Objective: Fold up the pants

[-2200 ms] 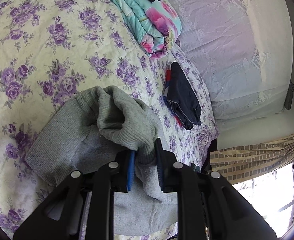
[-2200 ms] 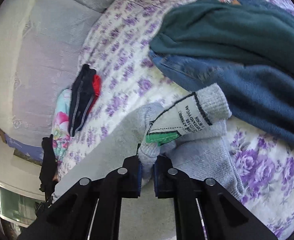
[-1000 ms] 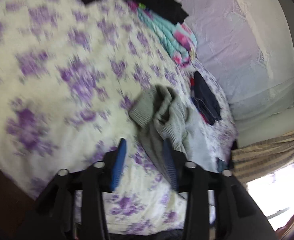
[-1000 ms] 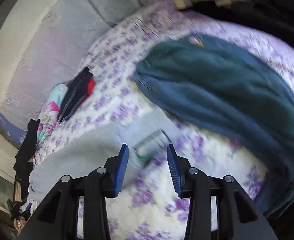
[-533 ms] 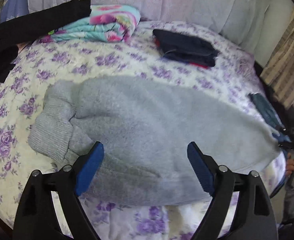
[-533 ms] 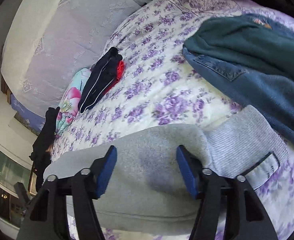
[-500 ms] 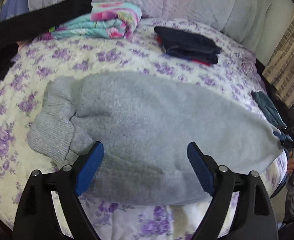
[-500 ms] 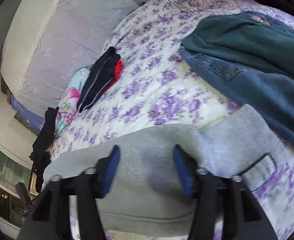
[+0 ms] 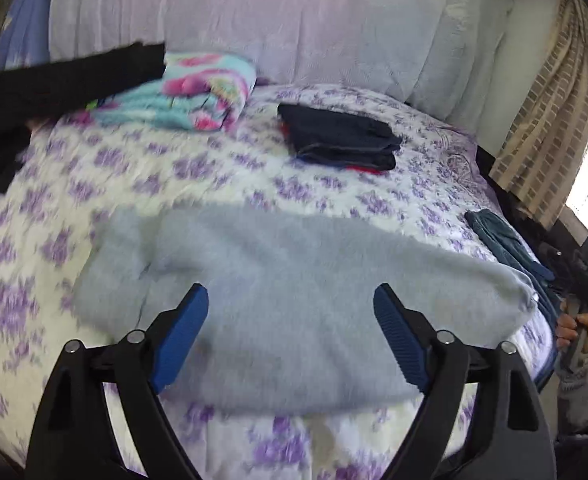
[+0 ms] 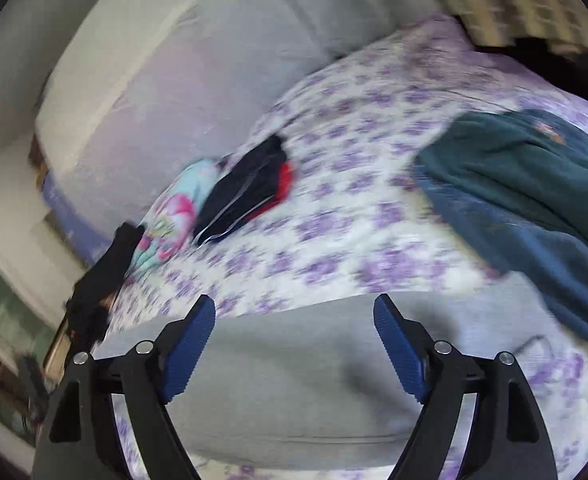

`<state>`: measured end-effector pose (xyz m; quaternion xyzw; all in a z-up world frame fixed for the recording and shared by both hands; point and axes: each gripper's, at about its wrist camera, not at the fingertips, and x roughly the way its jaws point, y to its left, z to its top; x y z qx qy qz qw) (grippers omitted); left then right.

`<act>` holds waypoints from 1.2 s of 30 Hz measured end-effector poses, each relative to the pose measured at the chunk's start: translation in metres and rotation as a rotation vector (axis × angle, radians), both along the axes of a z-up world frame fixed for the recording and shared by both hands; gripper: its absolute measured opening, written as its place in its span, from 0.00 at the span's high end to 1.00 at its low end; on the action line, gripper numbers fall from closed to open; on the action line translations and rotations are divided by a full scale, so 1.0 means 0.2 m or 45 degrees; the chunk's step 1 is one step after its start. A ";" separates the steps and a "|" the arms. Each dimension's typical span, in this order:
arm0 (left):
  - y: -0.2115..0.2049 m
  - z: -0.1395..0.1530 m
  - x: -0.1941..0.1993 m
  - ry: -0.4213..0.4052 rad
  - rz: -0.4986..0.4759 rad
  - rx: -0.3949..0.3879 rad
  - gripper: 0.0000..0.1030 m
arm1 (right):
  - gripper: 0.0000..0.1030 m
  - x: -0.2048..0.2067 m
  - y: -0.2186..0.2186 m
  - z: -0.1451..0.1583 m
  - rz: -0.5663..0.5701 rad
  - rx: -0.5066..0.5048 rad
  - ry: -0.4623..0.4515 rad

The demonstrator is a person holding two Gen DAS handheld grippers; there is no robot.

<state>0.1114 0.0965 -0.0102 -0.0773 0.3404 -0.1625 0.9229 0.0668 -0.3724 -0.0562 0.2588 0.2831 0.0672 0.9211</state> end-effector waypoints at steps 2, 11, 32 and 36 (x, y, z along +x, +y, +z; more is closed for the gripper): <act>-0.01 0.02 0.11 -0.007 0.038 0.014 0.15 | 0.16 0.06 0.10 -0.01 0.069 0.000 0.035; 0.03 -0.31 0.22 0.152 0.014 0.350 0.21 | 0.16 0.15 0.13 -0.30 0.075 -0.051 0.290; -0.27 -0.39 0.05 0.204 -0.411 0.066 0.09 | 0.12 1.39 1.15 -0.28 1.062 0.247 0.733; -0.26 -0.40 0.04 0.185 -0.418 0.047 0.09 | 0.12 1.36 1.26 -0.34 1.227 0.352 0.812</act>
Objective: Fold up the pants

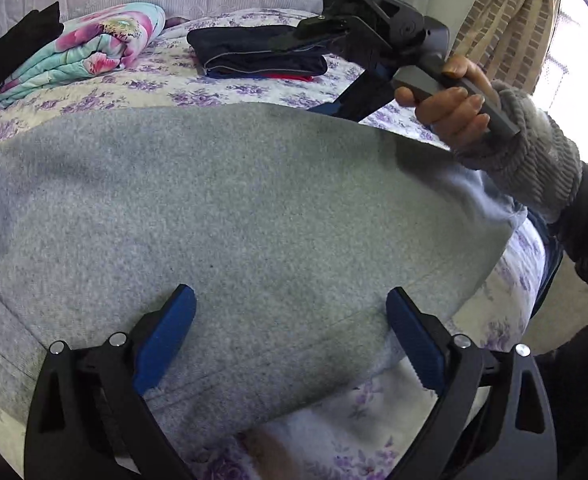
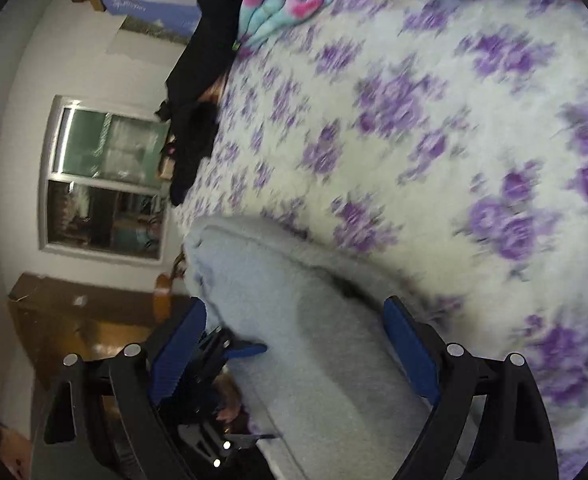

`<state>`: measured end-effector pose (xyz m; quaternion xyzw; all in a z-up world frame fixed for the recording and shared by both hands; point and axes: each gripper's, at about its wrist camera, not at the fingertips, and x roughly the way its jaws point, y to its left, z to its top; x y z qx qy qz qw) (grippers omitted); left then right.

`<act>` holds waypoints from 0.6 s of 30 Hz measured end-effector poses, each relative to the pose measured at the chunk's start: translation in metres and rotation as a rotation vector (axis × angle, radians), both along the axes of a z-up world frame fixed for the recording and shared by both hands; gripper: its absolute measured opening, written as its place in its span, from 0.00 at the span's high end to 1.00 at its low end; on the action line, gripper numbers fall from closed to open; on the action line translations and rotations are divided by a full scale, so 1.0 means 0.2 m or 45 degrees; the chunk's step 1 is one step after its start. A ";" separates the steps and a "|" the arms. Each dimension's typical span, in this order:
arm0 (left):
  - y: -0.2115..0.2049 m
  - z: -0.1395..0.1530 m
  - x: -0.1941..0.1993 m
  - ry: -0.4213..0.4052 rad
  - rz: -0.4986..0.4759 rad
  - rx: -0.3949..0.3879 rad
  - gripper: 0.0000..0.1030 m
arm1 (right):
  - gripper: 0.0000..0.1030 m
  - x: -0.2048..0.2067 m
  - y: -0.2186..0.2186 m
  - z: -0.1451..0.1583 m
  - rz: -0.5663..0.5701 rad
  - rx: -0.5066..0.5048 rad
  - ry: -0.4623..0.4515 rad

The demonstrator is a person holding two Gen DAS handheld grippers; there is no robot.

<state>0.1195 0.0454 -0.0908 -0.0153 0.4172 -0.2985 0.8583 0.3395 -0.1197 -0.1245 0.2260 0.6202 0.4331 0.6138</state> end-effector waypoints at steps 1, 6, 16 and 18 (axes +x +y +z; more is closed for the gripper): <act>0.02 0.00 0.01 0.013 0.004 -0.034 0.09 | 0.11 -0.01 0.02 0.00 0.034 0.023 0.013; 0.03 -0.01 0.01 0.015 0.000 -0.068 0.06 | 0.06 0.02 0.13 0.00 0.143 0.093 0.067; 0.01 -0.01 -0.01 0.007 -0.004 -0.053 0.04 | 0.06 0.15 0.02 -0.03 -0.164 0.242 0.144; 0.01 -0.01 -0.01 0.007 -0.001 -0.052 0.04 | 0.08 0.17 0.01 -0.04 -0.186 0.253 0.153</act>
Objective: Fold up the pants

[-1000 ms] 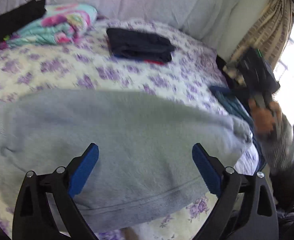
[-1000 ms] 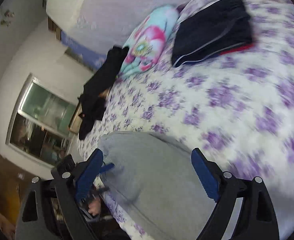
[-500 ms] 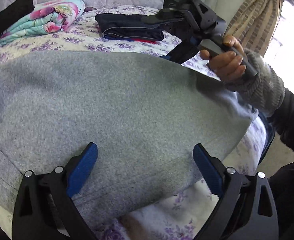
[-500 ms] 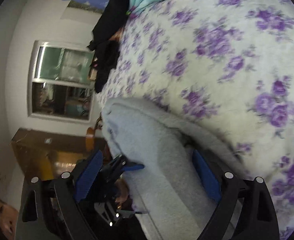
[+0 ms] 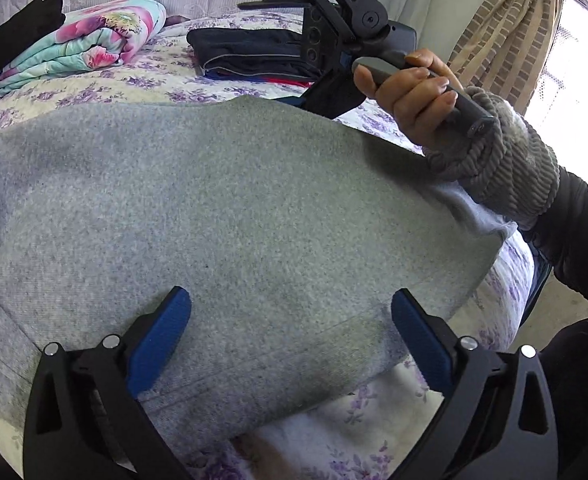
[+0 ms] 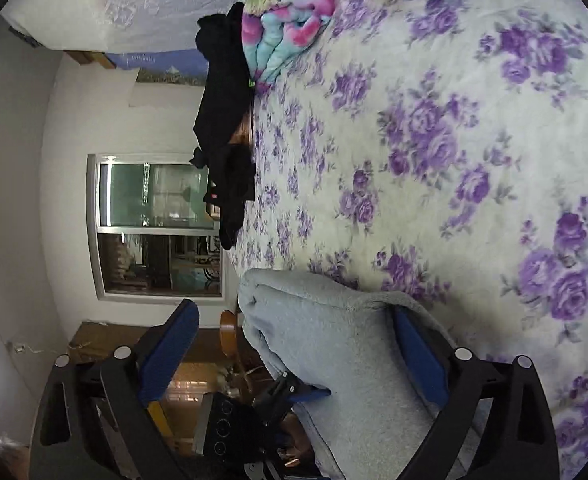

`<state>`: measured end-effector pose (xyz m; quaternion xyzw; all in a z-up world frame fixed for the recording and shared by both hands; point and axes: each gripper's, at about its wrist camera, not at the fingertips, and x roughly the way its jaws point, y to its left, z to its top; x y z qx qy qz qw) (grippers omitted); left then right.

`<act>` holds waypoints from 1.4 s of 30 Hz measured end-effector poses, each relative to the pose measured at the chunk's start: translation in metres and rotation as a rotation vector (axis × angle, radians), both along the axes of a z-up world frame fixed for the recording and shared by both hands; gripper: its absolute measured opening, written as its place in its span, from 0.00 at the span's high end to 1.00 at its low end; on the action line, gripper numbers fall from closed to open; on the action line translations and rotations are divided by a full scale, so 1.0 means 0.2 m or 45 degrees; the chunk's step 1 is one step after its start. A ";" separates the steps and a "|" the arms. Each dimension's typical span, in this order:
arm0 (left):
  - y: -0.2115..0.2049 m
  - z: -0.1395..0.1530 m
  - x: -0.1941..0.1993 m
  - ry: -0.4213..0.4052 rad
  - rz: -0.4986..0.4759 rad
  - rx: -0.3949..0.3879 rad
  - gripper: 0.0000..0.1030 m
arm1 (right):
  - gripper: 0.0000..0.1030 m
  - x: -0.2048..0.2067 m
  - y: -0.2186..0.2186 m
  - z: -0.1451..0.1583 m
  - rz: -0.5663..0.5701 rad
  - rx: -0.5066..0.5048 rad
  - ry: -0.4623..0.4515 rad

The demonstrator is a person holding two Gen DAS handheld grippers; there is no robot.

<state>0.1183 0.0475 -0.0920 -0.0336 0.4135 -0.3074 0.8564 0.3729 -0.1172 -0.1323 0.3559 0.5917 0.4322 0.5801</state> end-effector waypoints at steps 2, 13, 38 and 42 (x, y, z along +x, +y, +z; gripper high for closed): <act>0.00 0.00 0.00 0.002 0.001 -0.004 0.04 | 0.09 -0.02 -0.01 0.03 0.017 -0.085 -0.081; 0.00 0.00 0.00 -0.001 0.015 -0.011 0.04 | 0.08 -0.11 0.02 0.04 0.209 -0.240 -0.157; 0.26 0.26 0.08 0.010 0.220 -0.137 0.05 | 0.13 -0.16 -0.27 0.17 -0.120 -0.132 -0.200; 0.43 0.30 0.19 0.019 0.415 -0.122 0.05 | 0.09 -0.27 -0.13 0.17 -0.041 -0.045 -0.207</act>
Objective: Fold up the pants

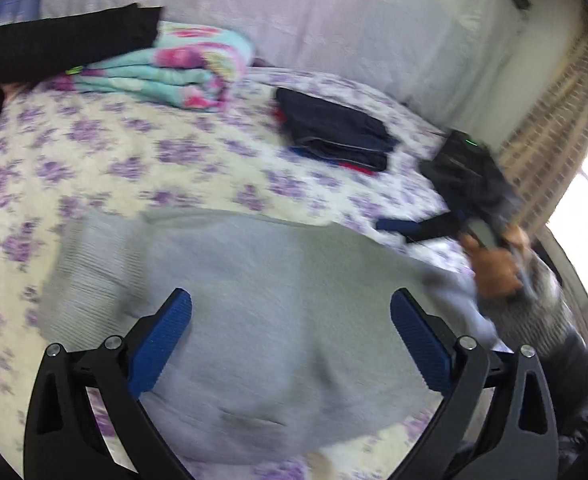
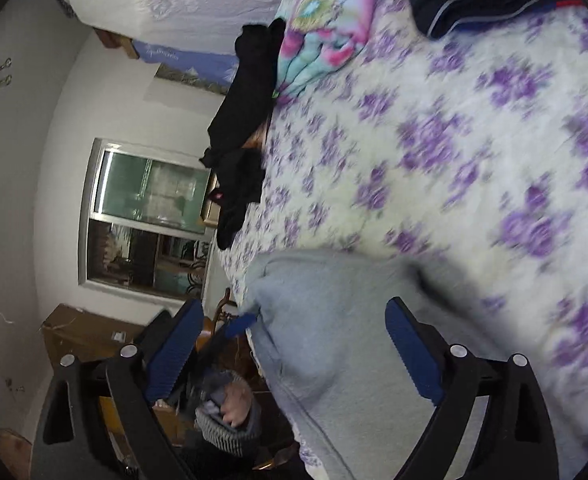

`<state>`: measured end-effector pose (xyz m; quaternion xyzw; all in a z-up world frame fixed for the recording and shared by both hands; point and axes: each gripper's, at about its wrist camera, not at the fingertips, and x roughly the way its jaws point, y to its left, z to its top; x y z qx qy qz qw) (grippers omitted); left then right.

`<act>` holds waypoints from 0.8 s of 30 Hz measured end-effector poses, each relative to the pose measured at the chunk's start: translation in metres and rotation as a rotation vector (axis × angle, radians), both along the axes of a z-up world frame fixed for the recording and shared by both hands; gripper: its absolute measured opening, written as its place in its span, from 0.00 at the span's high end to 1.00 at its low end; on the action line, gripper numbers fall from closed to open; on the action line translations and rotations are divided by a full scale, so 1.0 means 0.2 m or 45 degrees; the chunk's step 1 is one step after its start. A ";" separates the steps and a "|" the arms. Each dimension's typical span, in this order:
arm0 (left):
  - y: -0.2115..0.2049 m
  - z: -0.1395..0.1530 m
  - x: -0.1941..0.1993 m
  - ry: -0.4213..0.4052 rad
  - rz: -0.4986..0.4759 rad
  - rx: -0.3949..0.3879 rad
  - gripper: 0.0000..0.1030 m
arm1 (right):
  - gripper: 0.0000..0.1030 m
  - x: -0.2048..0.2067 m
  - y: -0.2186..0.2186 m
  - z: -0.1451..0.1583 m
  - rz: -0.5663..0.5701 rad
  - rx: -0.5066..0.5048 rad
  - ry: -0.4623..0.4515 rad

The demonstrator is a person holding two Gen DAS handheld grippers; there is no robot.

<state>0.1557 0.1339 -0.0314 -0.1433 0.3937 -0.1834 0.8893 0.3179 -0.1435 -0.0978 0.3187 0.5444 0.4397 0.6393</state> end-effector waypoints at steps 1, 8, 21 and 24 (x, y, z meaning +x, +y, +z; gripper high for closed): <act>0.04 -0.05 0.04 0.060 0.050 0.023 0.05 | 0.09 0.00 0.05 -0.01 0.010 0.001 0.001; 0.04 -0.09 0.04 0.053 0.081 0.116 0.16 | 0.18 0.01 0.01 -0.10 -0.132 -0.174 -0.004; -0.18 -0.10 -0.14 0.021 -0.130 -0.018 0.12 | 0.07 -0.77 -0.66 -0.03 -0.557 -0.143 -0.111; -0.23 -0.20 -0.16 0.022 -0.106 0.187 0.12 | 0.10 -0.96 -0.88 -0.12 -0.760 -0.178 -0.142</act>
